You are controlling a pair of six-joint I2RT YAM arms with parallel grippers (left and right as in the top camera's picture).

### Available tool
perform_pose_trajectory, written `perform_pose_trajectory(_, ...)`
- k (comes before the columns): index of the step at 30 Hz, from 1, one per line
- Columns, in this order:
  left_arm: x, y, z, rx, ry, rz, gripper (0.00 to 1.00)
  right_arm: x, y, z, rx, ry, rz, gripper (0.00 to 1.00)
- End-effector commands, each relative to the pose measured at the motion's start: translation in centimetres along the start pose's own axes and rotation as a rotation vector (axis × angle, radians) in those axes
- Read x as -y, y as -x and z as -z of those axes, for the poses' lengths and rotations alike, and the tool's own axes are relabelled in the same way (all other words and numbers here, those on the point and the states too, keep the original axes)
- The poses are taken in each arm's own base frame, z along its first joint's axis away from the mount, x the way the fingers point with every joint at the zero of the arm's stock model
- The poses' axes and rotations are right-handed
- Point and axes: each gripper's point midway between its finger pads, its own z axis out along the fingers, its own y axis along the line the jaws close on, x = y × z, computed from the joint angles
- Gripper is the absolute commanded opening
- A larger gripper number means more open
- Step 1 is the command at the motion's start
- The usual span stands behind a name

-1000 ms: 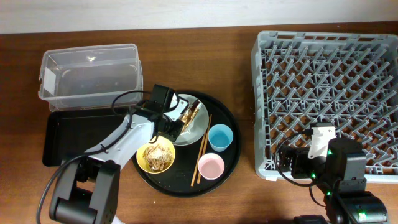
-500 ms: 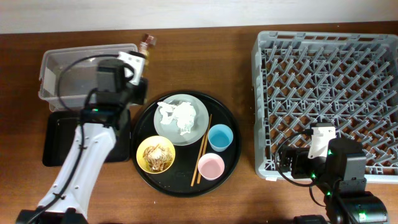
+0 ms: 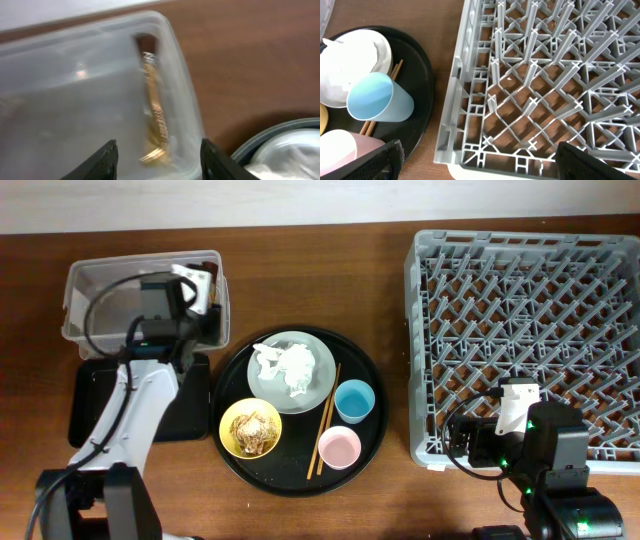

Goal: Sort waste into correct bins and load items into the dishwasher rack
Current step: 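Grasp the white tissue on the plate with the left gripper, then drop the tissue into the clear bin, return left gripper to plate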

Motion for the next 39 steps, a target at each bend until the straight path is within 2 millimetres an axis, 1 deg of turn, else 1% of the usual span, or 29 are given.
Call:
perform_pose_trajectory(1, 7.3, -1.2, 1.0, -0.062, -0.215, -0.065, 0.58, -0.4, 0.7, 0.5, 0.021, 0.014, -0.005, 0.98)
perform_pose_trajectory(2, 9.6, -2.4, 0.7, -0.109, -0.258, -0.099, 0.57, -0.4, 0.7, 0.5, 0.021, 0.014, -0.005, 0.98)
perform_pose_trajectory(3, 11.1, -3.2, 0.3, -0.137, -0.283, -0.120, 0.58, -0.4, 0.7, 0.5, 0.021, 0.014, -0.005, 0.99)
perform_pose_trajectory(4, 13.0, -4.6, -0.4, -0.179, -0.315, -0.150, 0.58, -0.4, 0.7, 0.5, 0.021, 0.014, -0.005, 0.98)
perform_pose_trajectory(5, 14.4, -5.9, -1.0, -0.219, -0.338, -0.171, 0.58, -0.4, 0.7, 0.5, 0.021, 0.014, -0.005, 0.98)
perform_pose_trajectory(6, 15.4, -7.0, -1.5, -0.254, -0.353, -0.187, 0.58, -0.4, 0.7, 0.5, 0.021, 0.014, -0.005, 0.98)
perform_pose_trajectory(8, 17.6, -9.9, -2.6, -0.336, -0.388, -0.225, 0.54, -0.4, 0.7, 0.5, 0.021, 0.014, -0.005, 0.98)
perform_pose_trajectory(9, 18.2, -10.7, -2.9, -0.359, -0.397, -0.235, 0.48, -0.4, 0.7, 0.5, 0.021, 0.014, -0.005, 0.98)
perform_pose_trajectory(10, 18.5, -11.2, -3.0, -0.372, -0.402, -0.243, 0.44, -0.4, 0.7, 0.5, 0.021, 0.014, -0.005, 0.98)
perform_pose_trajectory(11, 18.7, -11.5, -3.1, -0.379, -0.404, -0.246, 0.31, -0.4, 0.7, 0.5, 0.021, 0.014, -0.005, 0.98)
perform_pose_trajectory(12, 18.7, -11.4, -3.1, -0.379, -0.402, -0.248, 0.09, -0.4, 0.7, 0.5, 0.021, 0.014, -0.005, 0.98)
perform_pose_trajectory(13, 18.7, -11.2, -3.0, -0.374, -0.402, -0.247, 0.01, -0.4, 0.7, 0.5, 0.021, 0.014, -0.005, 0.98)
perform_pose_trajectory(16, 18.4, -8.9, -1.4, -0.334, -0.397, -0.246, 0.01, -0.4, 0.6, 0.5, 0.019, 0.013, -0.005, 0.98)
perform_pose_trajectory(18, 16.8, -5.8, 0.6, -0.267, -0.340, -0.243, 0.00, -0.4, 0.6, 0.5, 0.017, 0.013, -0.006, 0.98)
perform_pose_trajectory(19, 16.1, -4.7, 1.3, -0.233, -0.311, -0.241, 0.00, -0.4, 0.6, 0.5, 0.017, 0.013, -0.006, 0.98)
perform_pose_trajectory(20, 14.6, -3.1, 2.4, -0.183, -0.257, -0.233, 0.00, -0.4, 0.6, 0.5, 0.018, 0.013, -0.005, 0.98)
perform_pose_trajectory(21, 12.6, -1.4, 3.3, -0.131, -0.187, -0.216, 0.00, -0.4, 0.6, 0.5, 0.018, 0.013, -0.005, 0.98)
perform_pose_trajectory(23, 8.8, 1.0, 4.4, -0.049, -0.074, -0.170, 0.00, -0.4, 0.6, 0.5, 0.018, 0.013, -0.005, 0.98)
perform_pose_trajectory(25, 4.6, 3.6, 4.5, 0.049, 0.014, -0.101, 0.00, -0.4, 0.6, 0.5, 0.018, 0.013, -0.005, 0.98)
perform_pose_trajectory(28, -1.0, 6.4, 4.9, 0.173, 0.121, -0.023, 0.01, -0.4, 0.6, 0.5, 0.018, 0.013, -0.005, 0.98)
perform_pose_trajectory(29, -2.3, 7.0, 5.1, 0.203, 0.148, -0.006, 0.01, -0.4, 0.6, 0.5, 0.018, 0.013, -0.005, 0.98)
perform_pose_trajectory(31, -4.7, 7.5, 5.5, 0.236, 0.193, 0.022, 0.01, -0.4, 0.6, 0.5, 0.018, 0.013, -0.005, 0.98)
perform_pose_trajectory(32, -5.8, 7.4, 5.6, 0.241, 0.214, 0.035, 0.01, -0.3, 0.6, 0.5, 0.016, 0.013, -0.006, 0.98)
perform_pose_trajectory(34, -8.0, 6.6, 5.2, 0.223, 0.251, 0.063, 0.03, -0.3, 0.5, 0.3, 0.007, 0.012, -0.007, 0.98)
perform_pose_trajectory(36, -9.3, 5.7, 4.5, 0.201, 0.269, 0.080, 0.04, -0.3, 0.5, 0.2, -0.001, 0.012, -0.007, 0.98)
perform_pose_trajectory(37, -9.7, 5.2, 3.9, 0.186, 0.274, 0.085, 0.07, -0.3, 0.4, 0.0, -0.009, 0.011, -0.008, 0.98)
perform_pose_trajectory(38, -9.7, 4.8, 3.4, 0.173, 0.272, 0.086, 0.17, -0.3, 0.4, -0.1, -0.014, 0.011, -0.009, 0.98)
perform_pose_trajectory(39, -9.7, 4.6, 3.0, 0.164, 0.270, 0.087, 0.36, -0.3, 0.3, -0.2, -0.018, 0.010, -0.009, 0.98)
